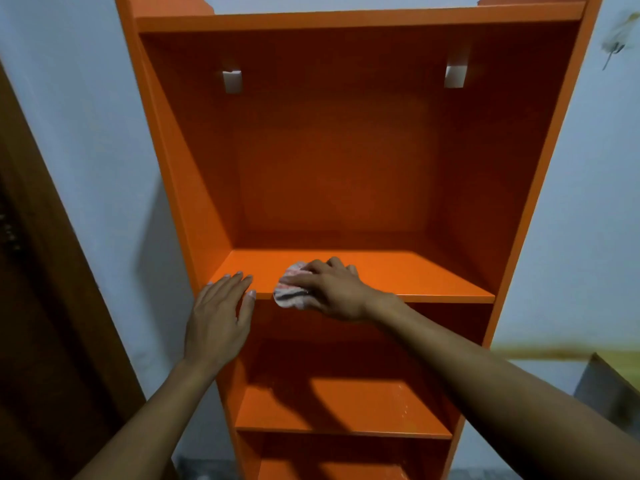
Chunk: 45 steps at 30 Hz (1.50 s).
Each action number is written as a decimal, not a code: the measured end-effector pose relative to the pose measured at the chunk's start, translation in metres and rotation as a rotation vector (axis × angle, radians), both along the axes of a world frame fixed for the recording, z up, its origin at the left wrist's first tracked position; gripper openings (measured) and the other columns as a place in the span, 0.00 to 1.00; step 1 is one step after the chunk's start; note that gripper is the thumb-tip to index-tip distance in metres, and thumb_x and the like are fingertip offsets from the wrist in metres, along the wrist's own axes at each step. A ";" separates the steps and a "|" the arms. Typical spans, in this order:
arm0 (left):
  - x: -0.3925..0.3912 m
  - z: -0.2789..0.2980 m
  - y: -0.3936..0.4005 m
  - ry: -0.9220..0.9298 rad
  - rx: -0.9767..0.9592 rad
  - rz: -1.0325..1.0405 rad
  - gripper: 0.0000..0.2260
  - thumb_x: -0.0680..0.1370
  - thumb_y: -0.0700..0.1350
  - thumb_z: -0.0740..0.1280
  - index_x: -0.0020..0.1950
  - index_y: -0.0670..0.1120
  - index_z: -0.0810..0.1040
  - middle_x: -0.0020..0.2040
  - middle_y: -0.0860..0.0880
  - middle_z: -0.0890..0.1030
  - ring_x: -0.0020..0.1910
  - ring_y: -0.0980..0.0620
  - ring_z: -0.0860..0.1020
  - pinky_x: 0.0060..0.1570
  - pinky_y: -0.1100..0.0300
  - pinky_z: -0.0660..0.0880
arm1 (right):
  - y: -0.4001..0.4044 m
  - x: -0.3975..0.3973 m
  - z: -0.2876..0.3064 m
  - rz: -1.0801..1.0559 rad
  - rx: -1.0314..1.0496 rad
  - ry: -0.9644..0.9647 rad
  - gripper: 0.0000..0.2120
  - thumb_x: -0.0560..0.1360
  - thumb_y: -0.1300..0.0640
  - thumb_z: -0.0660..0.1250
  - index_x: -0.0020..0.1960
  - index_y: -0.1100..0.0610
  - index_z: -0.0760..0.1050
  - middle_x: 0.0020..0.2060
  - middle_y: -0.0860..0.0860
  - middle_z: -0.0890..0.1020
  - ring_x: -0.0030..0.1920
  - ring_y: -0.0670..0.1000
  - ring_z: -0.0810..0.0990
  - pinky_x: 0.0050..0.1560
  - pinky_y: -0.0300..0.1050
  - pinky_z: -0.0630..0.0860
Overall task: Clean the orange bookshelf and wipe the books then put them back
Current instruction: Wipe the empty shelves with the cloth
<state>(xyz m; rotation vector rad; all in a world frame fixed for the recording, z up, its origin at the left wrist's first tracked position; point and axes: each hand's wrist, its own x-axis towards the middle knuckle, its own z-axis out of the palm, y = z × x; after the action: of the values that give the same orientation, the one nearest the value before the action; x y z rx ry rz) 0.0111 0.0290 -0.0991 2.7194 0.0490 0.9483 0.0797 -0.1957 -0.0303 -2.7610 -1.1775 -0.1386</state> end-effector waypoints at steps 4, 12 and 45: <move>-0.006 -0.001 0.004 -0.029 -0.003 -0.021 0.25 0.82 0.57 0.51 0.70 0.48 0.76 0.70 0.48 0.76 0.72 0.48 0.71 0.73 0.52 0.60 | -0.004 -0.016 0.006 0.348 0.132 0.004 0.23 0.76 0.62 0.68 0.68 0.45 0.76 0.61 0.52 0.77 0.55 0.52 0.71 0.53 0.44 0.68; -0.005 -0.005 0.001 -0.063 -0.056 -0.016 0.23 0.82 0.56 0.54 0.69 0.48 0.77 0.69 0.49 0.77 0.71 0.50 0.72 0.74 0.53 0.60 | -0.026 0.069 0.030 -0.069 0.438 -0.106 0.24 0.74 0.63 0.69 0.68 0.50 0.75 0.57 0.55 0.80 0.56 0.58 0.79 0.55 0.52 0.76; -0.044 -0.043 0.039 0.086 -0.145 0.026 0.35 0.82 0.40 0.59 0.81 0.52 0.38 0.81 0.57 0.41 0.80 0.53 0.40 0.67 0.73 0.48 | 0.076 0.077 0.037 0.228 0.531 0.171 0.16 0.79 0.63 0.64 0.65 0.54 0.77 0.55 0.49 0.83 0.53 0.50 0.82 0.51 0.47 0.77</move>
<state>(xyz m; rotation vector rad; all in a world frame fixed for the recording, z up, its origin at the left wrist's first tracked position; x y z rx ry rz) -0.0330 0.0685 -0.1419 2.6303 0.1630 0.8007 0.1563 -0.1198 0.0064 -2.1249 -1.1920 -0.1588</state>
